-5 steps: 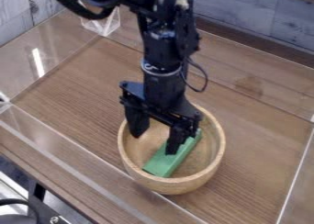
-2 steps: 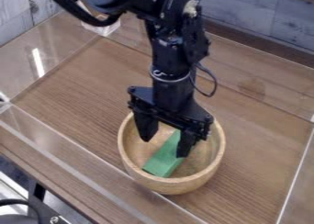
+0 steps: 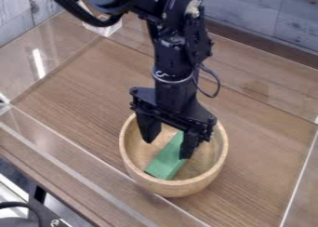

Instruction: Move green stick from inside the wooden bowl to the table next to it

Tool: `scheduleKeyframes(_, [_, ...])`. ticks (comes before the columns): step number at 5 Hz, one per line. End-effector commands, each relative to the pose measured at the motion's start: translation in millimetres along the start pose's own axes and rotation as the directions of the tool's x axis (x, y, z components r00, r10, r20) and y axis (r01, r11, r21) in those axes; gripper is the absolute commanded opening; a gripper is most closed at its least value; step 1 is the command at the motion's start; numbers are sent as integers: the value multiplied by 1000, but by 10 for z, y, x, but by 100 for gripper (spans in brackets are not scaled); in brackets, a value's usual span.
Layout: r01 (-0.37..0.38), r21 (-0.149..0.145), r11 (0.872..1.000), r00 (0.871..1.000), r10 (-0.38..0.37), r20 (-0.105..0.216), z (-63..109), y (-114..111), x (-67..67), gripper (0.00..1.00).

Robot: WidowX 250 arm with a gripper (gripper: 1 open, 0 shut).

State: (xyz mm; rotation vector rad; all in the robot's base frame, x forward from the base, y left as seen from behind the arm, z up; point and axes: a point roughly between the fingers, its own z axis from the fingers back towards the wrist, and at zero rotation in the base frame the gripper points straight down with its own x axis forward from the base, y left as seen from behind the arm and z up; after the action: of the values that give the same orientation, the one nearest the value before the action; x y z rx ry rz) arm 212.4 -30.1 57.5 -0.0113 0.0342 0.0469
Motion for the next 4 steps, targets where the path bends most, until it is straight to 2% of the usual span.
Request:
scheduleKeyframes(1, [-7, -7, 1000, 999, 7, 47, 120, 11, 61, 100])
scheduleKeyframes(4, [-20, -12, 1000, 998, 21, 59, 177, 26, 88, 100])
